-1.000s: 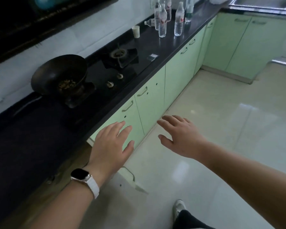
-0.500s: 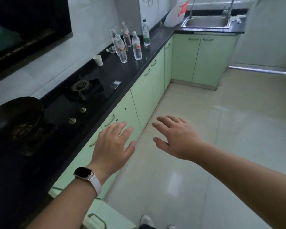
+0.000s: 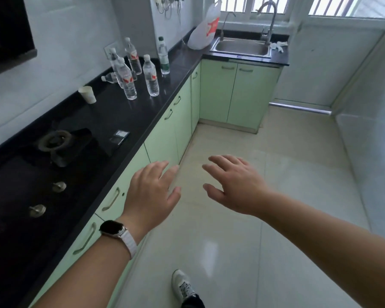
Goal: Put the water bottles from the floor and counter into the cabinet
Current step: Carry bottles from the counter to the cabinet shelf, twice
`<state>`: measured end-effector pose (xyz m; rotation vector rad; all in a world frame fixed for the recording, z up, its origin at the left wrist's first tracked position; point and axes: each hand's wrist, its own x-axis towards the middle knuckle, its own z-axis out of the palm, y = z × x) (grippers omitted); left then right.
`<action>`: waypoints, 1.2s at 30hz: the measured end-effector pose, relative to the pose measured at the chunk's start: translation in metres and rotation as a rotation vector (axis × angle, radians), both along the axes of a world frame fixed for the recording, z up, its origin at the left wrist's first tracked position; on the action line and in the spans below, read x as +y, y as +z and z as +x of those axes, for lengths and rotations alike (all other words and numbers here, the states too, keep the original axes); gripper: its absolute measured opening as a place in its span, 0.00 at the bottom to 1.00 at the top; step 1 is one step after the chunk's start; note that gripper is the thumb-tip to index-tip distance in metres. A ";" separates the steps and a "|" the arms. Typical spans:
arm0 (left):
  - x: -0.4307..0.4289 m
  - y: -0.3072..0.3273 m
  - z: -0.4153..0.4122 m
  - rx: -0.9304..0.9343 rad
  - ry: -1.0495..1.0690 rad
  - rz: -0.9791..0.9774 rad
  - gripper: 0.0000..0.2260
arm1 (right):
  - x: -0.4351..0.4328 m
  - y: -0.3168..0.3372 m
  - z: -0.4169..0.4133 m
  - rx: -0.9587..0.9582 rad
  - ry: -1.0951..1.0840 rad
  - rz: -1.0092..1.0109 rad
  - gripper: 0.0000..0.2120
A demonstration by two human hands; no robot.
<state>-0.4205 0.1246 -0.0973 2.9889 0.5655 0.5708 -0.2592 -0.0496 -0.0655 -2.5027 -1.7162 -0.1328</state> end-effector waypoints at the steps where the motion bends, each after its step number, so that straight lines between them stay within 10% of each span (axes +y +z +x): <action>1: 0.013 0.000 0.011 -0.009 -0.010 -0.003 0.22 | 0.013 0.002 0.008 -0.008 -0.004 -0.008 0.26; 36: 0.216 0.019 0.350 0.078 0.131 0.060 0.23 | 0.228 0.002 0.389 0.090 0.054 0.033 0.28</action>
